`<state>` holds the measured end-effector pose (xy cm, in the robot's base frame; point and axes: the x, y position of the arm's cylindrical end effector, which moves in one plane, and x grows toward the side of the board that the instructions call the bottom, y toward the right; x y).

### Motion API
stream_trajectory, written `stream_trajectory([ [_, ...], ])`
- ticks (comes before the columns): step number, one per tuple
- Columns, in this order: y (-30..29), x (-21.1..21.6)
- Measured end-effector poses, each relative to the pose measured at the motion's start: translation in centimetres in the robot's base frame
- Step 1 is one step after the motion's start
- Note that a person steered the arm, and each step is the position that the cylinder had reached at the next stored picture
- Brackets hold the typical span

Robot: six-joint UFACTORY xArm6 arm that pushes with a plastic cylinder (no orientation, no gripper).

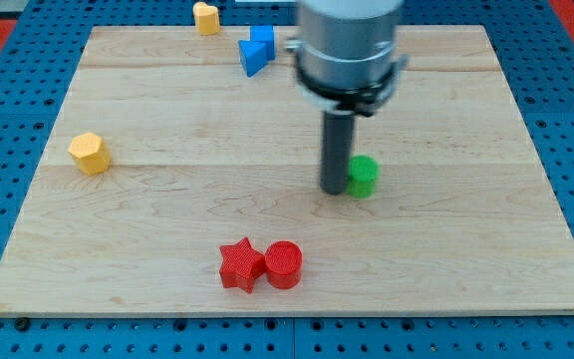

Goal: Move the green circle towards the center right

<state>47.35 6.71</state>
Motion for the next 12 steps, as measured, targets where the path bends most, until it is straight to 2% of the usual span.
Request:
stream_trajectory([
  [1,4.6,-0.8],
  [3,5.6,-0.5],
  [5,7.7,-3.4],
  [7,7.8,-4.3],
  [10,7.1,-9.7],
  [11,7.6,-12.6],
  [12,11.0,-17.5],
])
